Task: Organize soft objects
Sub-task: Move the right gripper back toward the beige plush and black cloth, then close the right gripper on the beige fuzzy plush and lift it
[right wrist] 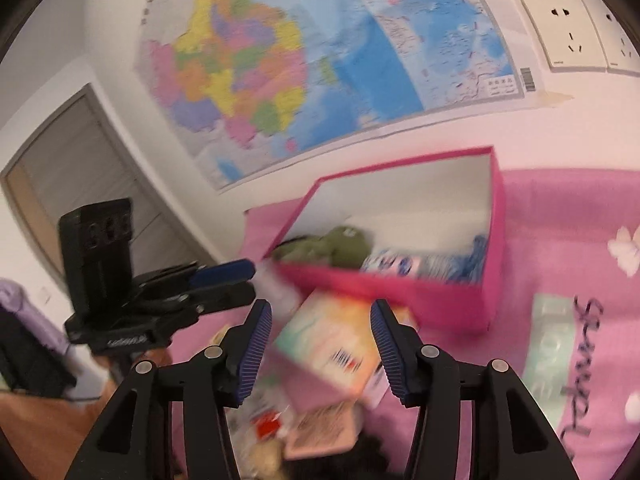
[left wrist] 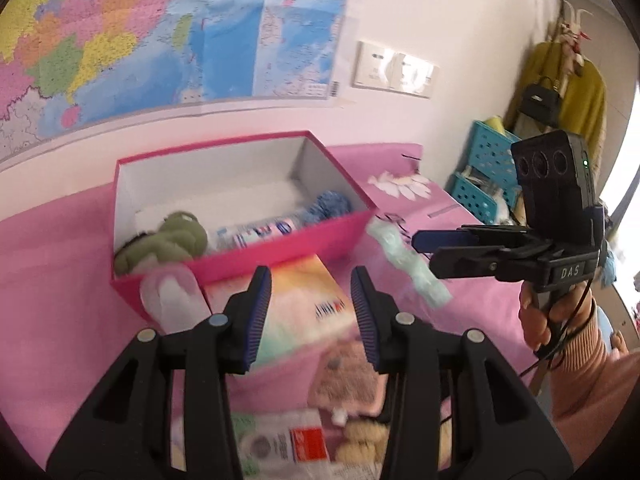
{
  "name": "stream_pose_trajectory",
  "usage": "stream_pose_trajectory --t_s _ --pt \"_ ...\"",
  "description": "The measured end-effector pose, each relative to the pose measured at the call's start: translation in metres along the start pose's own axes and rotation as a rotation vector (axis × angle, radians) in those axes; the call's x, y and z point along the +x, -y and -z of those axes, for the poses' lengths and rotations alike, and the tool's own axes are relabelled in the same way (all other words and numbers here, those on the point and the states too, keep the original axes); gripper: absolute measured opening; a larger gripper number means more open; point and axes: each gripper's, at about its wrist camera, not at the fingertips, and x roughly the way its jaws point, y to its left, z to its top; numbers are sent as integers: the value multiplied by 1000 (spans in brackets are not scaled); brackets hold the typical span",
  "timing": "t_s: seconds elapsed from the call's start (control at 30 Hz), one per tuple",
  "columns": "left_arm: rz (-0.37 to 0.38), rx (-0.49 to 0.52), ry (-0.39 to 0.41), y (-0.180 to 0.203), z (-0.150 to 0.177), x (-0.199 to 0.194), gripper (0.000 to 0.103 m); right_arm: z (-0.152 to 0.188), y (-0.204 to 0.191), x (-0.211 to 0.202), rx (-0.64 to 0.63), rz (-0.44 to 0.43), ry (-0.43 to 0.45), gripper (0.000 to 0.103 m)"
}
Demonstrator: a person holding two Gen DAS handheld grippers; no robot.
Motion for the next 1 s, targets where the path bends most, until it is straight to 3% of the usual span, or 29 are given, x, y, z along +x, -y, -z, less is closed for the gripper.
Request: stream_pose_trajectory --t_s 0.2,0.47,0.83,1.0 --pt "54 2 -72 9 43 0 47 49 -19 -20 17 -48 -63 57" --pt "110 -48 -197 9 96 10 47 123 -25 -21 72 2 -207 57" --pt "172 -34 -246 21 124 7 47 166 -29 -18 126 35 -294 58" --pt "193 -19 -258 31 126 9 47 175 -34 -10 155 8 -301 59"
